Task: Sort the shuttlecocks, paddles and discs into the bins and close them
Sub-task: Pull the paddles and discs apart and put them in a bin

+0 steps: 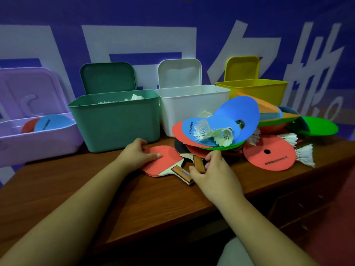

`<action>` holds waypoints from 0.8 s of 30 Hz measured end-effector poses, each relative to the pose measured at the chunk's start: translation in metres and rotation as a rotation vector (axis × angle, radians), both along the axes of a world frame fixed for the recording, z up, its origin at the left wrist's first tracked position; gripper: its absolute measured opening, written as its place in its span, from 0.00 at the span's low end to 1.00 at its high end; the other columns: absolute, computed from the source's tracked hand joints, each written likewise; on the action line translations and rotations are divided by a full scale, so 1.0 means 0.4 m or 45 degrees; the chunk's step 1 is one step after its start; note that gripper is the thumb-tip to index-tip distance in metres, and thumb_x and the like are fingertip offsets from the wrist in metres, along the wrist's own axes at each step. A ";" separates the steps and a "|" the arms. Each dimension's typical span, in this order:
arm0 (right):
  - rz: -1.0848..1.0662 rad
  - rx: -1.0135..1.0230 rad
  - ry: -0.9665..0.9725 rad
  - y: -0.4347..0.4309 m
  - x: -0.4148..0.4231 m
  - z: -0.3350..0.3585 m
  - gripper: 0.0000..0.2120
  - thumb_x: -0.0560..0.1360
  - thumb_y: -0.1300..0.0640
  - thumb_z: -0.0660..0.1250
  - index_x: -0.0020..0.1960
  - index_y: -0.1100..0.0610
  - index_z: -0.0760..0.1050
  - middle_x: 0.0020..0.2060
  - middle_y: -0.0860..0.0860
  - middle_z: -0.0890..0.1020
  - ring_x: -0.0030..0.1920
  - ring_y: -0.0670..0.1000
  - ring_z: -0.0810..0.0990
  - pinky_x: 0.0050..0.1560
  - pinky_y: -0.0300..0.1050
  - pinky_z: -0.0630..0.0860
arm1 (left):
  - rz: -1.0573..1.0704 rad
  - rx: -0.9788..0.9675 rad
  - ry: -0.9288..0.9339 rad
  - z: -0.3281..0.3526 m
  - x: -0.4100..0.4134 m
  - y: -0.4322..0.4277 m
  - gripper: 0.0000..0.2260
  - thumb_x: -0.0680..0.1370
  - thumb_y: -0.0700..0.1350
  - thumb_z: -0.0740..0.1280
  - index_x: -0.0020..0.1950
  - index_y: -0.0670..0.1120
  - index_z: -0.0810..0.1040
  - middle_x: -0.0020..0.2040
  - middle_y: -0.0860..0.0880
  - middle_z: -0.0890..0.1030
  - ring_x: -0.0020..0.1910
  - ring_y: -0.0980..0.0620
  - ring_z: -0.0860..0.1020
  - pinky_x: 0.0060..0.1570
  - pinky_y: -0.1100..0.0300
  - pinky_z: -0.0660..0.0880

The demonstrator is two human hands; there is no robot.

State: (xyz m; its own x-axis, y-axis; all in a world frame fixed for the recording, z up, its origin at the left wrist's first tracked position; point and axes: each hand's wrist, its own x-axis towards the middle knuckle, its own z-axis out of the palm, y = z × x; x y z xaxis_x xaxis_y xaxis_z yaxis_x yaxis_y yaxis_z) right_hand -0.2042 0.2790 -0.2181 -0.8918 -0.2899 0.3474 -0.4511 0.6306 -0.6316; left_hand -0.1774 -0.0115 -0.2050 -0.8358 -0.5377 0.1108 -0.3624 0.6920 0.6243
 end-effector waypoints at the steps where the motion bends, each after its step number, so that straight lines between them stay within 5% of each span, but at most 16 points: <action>1: 0.003 0.035 -0.015 -0.004 -0.002 0.001 0.26 0.73 0.35 0.71 0.60 0.49 0.66 0.51 0.46 0.79 0.50 0.53 0.82 0.46 0.52 0.80 | 0.018 0.048 0.018 0.001 -0.001 -0.005 0.47 0.64 0.68 0.81 0.75 0.46 0.71 0.64 0.49 0.79 0.62 0.49 0.78 0.60 0.54 0.76; 4: 0.062 0.030 -0.074 -0.009 -0.010 0.004 0.27 0.76 0.38 0.70 0.68 0.51 0.68 0.54 0.48 0.81 0.54 0.54 0.82 0.50 0.51 0.80 | 0.070 0.148 0.109 0.003 -0.002 -0.024 0.46 0.64 0.61 0.84 0.74 0.44 0.72 0.58 0.51 0.80 0.57 0.51 0.80 0.56 0.56 0.75; 7: 0.114 -0.156 -0.142 -0.013 -0.022 0.025 0.16 0.78 0.43 0.68 0.60 0.52 0.75 0.48 0.49 0.82 0.48 0.54 0.82 0.47 0.50 0.79 | 0.080 0.196 0.173 0.010 0.004 -0.039 0.43 0.68 0.57 0.83 0.77 0.44 0.70 0.59 0.50 0.80 0.57 0.51 0.80 0.56 0.58 0.74; 10: 0.076 -0.304 -0.114 -0.016 -0.031 0.061 0.13 0.80 0.47 0.65 0.48 0.57 0.79 0.39 0.50 0.83 0.41 0.53 0.81 0.42 0.50 0.78 | -0.089 0.113 -0.012 0.018 0.017 -0.050 0.43 0.70 0.66 0.78 0.78 0.46 0.69 0.67 0.48 0.79 0.64 0.49 0.78 0.66 0.55 0.73; 15: 0.117 -0.458 -0.152 -0.016 -0.019 0.114 0.17 0.80 0.54 0.60 0.37 0.60 0.78 0.30 0.54 0.83 0.30 0.55 0.80 0.36 0.52 0.78 | -0.311 -0.068 -0.335 0.021 0.031 -0.056 0.53 0.58 0.81 0.73 0.80 0.61 0.66 0.75 0.51 0.71 0.75 0.49 0.68 0.77 0.48 0.65; 20: 0.248 -0.834 -0.501 -0.071 0.000 0.143 0.17 0.81 0.56 0.60 0.43 0.63 0.83 0.36 0.59 0.86 0.30 0.53 0.81 0.42 0.60 0.83 | -0.306 0.064 -0.162 0.031 0.033 -0.042 0.48 0.60 0.65 0.84 0.75 0.53 0.71 0.66 0.54 0.78 0.62 0.54 0.79 0.63 0.57 0.74; 24: 0.323 -1.041 -0.642 -0.110 0.029 0.153 0.18 0.83 0.58 0.58 0.45 0.64 0.84 0.40 0.63 0.86 0.29 0.52 0.78 0.36 0.53 0.80 | -0.256 0.236 0.012 0.030 0.042 -0.072 0.41 0.59 0.58 0.87 0.68 0.51 0.76 0.59 0.56 0.83 0.57 0.57 0.82 0.62 0.56 0.78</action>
State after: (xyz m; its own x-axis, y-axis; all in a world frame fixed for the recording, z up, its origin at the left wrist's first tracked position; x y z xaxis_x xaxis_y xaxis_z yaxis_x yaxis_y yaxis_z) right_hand -0.1925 0.2349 -0.1570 -0.9349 -0.3331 0.1227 -0.0712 -0.1626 -0.9841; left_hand -0.1606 -0.0404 -0.1931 -0.9273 -0.3726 0.0346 -0.2224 0.6230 0.7500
